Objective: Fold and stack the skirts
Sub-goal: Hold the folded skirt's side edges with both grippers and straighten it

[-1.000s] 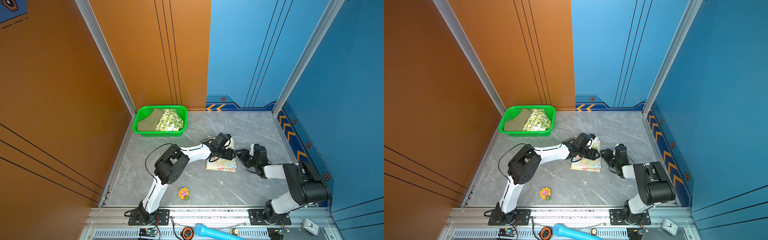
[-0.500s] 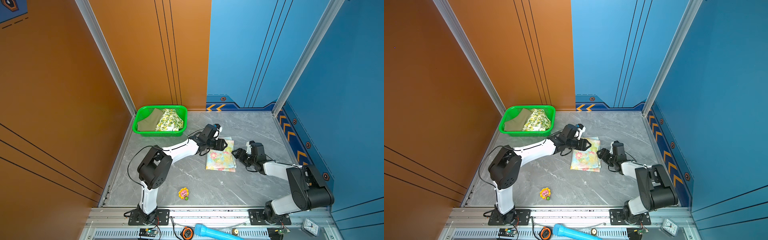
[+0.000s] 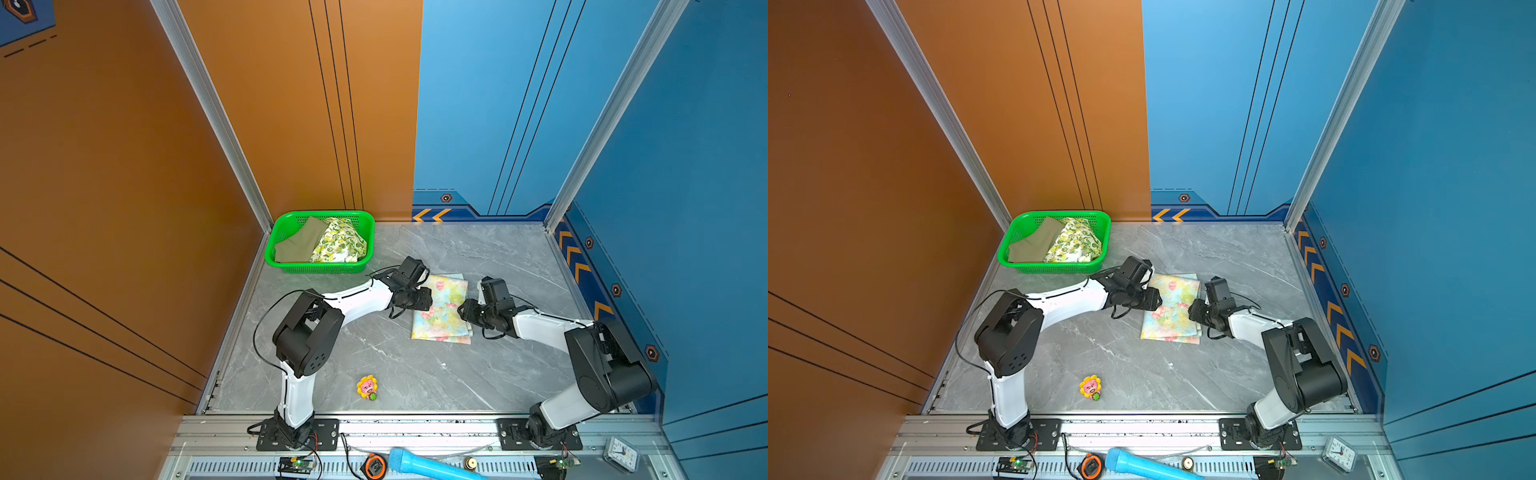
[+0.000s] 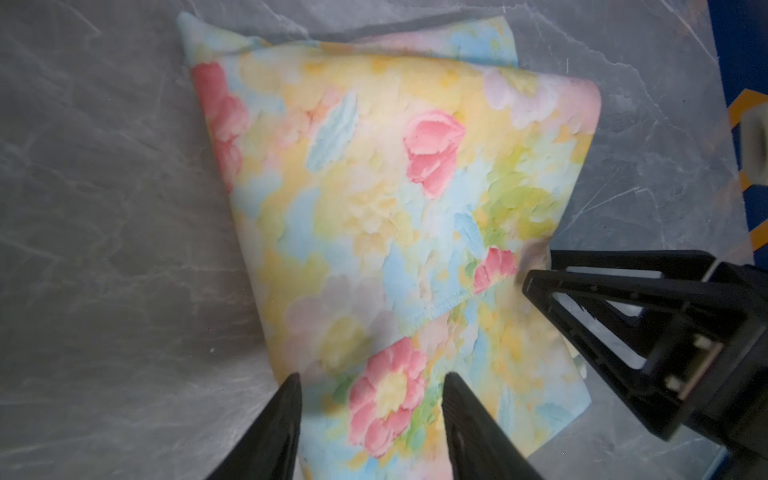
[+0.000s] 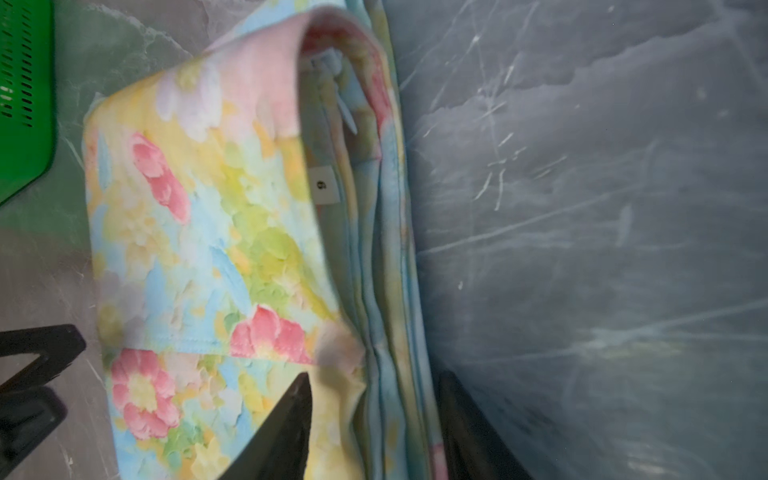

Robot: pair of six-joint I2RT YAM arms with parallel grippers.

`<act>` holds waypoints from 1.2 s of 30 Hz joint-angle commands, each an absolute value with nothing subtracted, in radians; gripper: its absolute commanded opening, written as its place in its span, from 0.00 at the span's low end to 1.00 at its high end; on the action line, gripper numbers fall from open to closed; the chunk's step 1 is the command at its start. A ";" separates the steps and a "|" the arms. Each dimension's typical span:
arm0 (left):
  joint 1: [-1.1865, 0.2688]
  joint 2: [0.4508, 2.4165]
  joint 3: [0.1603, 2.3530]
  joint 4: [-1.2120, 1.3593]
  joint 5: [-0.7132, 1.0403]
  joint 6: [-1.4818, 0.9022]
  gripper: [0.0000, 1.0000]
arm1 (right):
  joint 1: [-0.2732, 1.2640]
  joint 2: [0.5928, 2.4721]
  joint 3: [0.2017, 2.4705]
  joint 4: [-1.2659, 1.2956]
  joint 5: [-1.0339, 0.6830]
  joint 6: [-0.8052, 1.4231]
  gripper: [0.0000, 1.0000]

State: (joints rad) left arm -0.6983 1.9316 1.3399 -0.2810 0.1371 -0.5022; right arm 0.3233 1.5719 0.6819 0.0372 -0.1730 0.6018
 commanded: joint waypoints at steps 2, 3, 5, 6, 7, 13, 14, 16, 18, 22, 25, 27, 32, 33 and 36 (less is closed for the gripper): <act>-0.689 1.914 1.346 -0.327 0.104 -0.478 0.56 | 0.347 1.625 0.704 -0.091 -0.100 0.572 0.43; -0.690 1.915 1.347 -0.326 0.102 -0.477 0.56 | 0.347 1.634 0.708 -0.094 -0.100 0.572 0.40; -0.689 1.917 1.351 -0.330 0.103 -0.475 0.56 | 0.347 1.646 0.712 -0.097 -0.101 0.571 0.34; -0.688 1.919 1.355 -0.332 0.103 -0.473 0.56 | 0.347 1.654 0.713 -0.098 -0.103 0.571 0.30; -0.688 1.918 1.359 -0.336 0.103 -0.471 0.56 | 0.347 1.660 0.713 -0.098 -0.105 0.571 0.27; -0.685 1.929 1.400 -0.362 0.103 -0.458 0.56 | 0.348 1.686 0.720 -0.097 -0.119 0.564 0.08; -0.684 1.933 1.416 -0.370 0.105 -0.456 0.56 | 0.348 1.686 0.718 -0.091 -0.125 0.560 0.05; -0.685 1.940 1.443 -0.379 0.111 -0.454 0.56 | 0.348 1.685 0.714 -0.083 -0.130 0.555 0.00; -0.687 1.951 1.470 -0.381 0.123 -0.456 0.56 | 0.348 1.685 0.709 -0.069 -0.139 0.549 0.00; -0.694 1.991 1.545 -0.380 0.156 -0.469 0.56 | 0.348 1.693 0.704 -0.054 -0.150 0.544 0.00; -0.700 2.043 1.609 -0.379 0.187 -0.482 0.57 | 0.350 1.698 0.698 -0.038 -0.158 0.546 0.00; -0.702 2.081 1.643 -0.375 0.189 -0.479 0.56 | 0.350 1.700 0.694 -0.027 -0.163 0.549 0.00; -0.678 2.173 1.703 -0.325 0.231 -0.469 0.57 | 0.353 1.704 0.687 -0.014 -0.173 0.548 0.00; -0.671 2.188 1.708 -0.314 0.233 -0.467 0.57 | 0.353 1.704 0.687 -0.016 -0.175 0.548 0.00; -0.649 2.240 1.714 -0.285 0.238 -0.457 0.57 | 0.352 1.697 0.683 -0.022 -0.177 0.542 0.00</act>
State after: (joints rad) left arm -0.6785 2.2005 1.6867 -0.3168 0.2077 -0.4751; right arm 0.3416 1.6539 0.7292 0.0845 -0.1604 0.5644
